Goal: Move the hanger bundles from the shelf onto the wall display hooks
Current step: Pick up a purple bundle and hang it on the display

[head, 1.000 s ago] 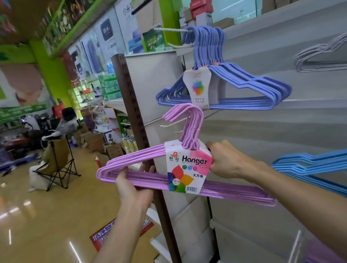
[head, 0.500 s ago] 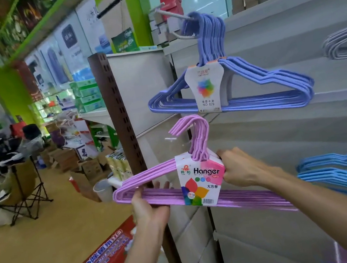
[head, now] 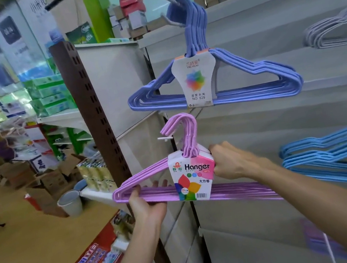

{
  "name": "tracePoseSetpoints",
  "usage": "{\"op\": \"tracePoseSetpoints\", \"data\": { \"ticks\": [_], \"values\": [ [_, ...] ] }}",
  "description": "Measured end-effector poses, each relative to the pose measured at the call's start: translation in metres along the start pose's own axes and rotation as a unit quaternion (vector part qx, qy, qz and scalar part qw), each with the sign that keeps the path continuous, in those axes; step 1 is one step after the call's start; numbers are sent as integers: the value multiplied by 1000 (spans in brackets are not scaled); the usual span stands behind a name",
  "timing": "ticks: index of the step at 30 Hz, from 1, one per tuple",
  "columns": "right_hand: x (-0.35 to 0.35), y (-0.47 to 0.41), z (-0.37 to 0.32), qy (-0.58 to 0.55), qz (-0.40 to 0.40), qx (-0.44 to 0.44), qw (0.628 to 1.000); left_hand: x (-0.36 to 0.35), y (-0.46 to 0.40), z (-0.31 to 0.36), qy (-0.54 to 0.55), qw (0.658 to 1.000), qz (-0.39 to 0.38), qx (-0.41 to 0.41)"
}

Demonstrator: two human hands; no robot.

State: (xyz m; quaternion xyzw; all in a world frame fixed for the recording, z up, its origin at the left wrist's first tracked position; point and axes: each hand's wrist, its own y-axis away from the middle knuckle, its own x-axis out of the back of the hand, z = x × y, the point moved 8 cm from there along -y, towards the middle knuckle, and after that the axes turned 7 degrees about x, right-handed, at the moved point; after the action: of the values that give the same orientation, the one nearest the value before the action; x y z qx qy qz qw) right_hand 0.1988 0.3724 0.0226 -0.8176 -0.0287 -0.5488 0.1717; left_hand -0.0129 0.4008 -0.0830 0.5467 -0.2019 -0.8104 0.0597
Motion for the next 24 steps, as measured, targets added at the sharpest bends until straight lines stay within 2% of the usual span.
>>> {"op": "tracePoseSetpoints", "data": {
  "ticks": [7, 24],
  "values": [
    [-7, -1, 5, 21, -14, -45, 999, 7, -26, -16, -23, 999, -13, 39],
    [-21, -19, 15, 97, 13, -85, 992, -2, -89, -10, -55, 997, -17, 41]
  ]
}}
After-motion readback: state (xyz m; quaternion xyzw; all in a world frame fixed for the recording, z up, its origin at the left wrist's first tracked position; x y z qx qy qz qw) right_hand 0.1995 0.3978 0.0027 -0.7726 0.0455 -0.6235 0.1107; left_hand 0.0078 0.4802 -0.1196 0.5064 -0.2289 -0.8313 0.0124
